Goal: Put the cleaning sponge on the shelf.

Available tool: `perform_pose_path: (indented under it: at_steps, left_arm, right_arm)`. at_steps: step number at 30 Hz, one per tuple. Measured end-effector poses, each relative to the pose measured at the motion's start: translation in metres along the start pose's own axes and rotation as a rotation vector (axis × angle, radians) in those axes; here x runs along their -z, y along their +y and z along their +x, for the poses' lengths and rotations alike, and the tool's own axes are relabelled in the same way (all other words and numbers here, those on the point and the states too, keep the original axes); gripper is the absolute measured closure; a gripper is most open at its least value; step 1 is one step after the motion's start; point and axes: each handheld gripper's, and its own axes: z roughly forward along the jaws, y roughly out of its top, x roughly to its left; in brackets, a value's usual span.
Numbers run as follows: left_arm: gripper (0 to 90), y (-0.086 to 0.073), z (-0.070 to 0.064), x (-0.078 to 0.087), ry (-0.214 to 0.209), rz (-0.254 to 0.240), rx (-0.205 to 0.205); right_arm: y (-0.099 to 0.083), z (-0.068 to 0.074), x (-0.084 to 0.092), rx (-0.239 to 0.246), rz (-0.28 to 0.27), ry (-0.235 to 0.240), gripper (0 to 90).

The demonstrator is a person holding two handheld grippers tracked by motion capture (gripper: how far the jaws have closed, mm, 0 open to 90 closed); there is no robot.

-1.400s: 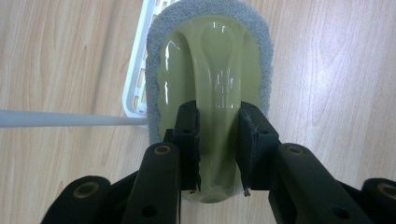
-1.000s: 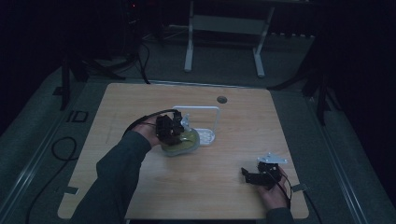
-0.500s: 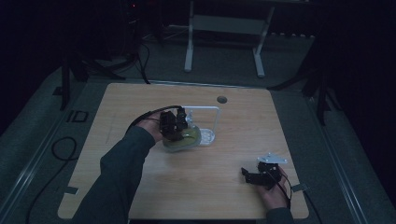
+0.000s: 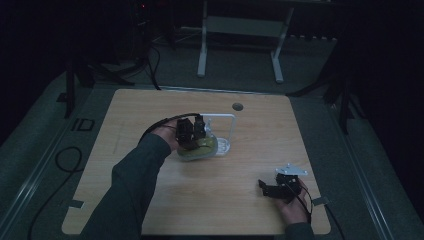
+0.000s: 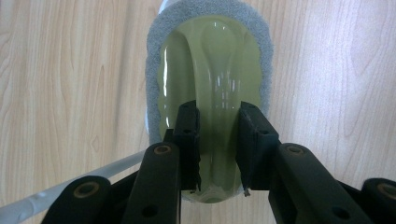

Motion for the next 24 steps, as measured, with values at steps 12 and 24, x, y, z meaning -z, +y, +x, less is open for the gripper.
perform_pose_path:
  at_steps: [12, 24]
  left_arm:
    - [71.8, 0.007, -0.001, -0.004, 0.013, 0.015, -0.031]
    - [71.8, 0.018, -0.004, -0.012, 0.030, 0.025, -0.053]
  right_arm:
    - [0.000, 0.000, 0.000, 0.000, 0.000, 0.000, 11.6]
    - [0.000, 0.000, 0.000, 0.001, 0.000, 0.000, 11.6]
